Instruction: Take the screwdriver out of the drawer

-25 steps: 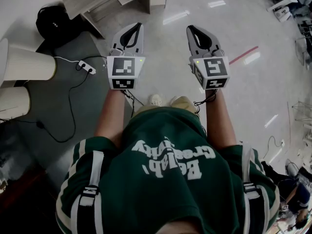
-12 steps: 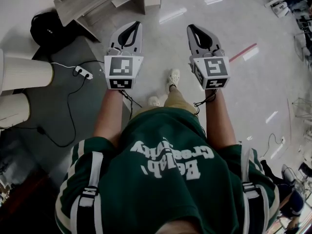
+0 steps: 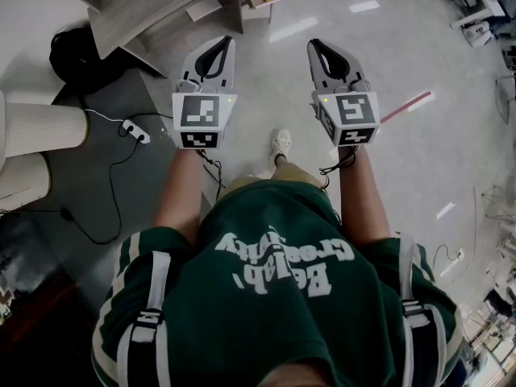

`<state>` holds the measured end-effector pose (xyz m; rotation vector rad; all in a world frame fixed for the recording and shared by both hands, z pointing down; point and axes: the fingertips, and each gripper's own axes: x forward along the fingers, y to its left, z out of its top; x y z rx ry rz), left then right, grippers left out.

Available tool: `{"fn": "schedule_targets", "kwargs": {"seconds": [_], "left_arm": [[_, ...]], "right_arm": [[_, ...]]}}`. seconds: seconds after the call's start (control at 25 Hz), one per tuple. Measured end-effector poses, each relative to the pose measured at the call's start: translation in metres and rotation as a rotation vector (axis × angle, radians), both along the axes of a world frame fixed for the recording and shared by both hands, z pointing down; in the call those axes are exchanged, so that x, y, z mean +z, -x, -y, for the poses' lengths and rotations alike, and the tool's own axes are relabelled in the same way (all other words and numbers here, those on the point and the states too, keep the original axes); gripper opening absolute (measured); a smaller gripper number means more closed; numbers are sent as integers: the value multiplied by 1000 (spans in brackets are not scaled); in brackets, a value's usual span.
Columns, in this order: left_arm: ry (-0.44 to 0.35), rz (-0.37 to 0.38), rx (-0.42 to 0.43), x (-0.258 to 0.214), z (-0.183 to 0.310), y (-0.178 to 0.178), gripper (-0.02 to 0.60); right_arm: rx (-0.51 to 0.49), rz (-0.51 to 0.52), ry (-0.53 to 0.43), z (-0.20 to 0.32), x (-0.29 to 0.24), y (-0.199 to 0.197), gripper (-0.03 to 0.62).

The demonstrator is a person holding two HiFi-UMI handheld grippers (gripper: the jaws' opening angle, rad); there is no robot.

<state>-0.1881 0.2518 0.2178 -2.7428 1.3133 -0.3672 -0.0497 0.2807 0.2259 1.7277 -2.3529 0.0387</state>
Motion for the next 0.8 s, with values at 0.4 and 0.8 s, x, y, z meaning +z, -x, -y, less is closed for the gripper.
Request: {"fn": "schedule_targets", "kwargs": {"seconds": [0.4,0.8], "left_arm": [[15,18,-48,8,85,-75,18],[19,45,-24,15,114,-127,18]], "right_arm": [[-39,19,34,91,18,-80,37],[-19,50,18,121,17,-129,37]]}}
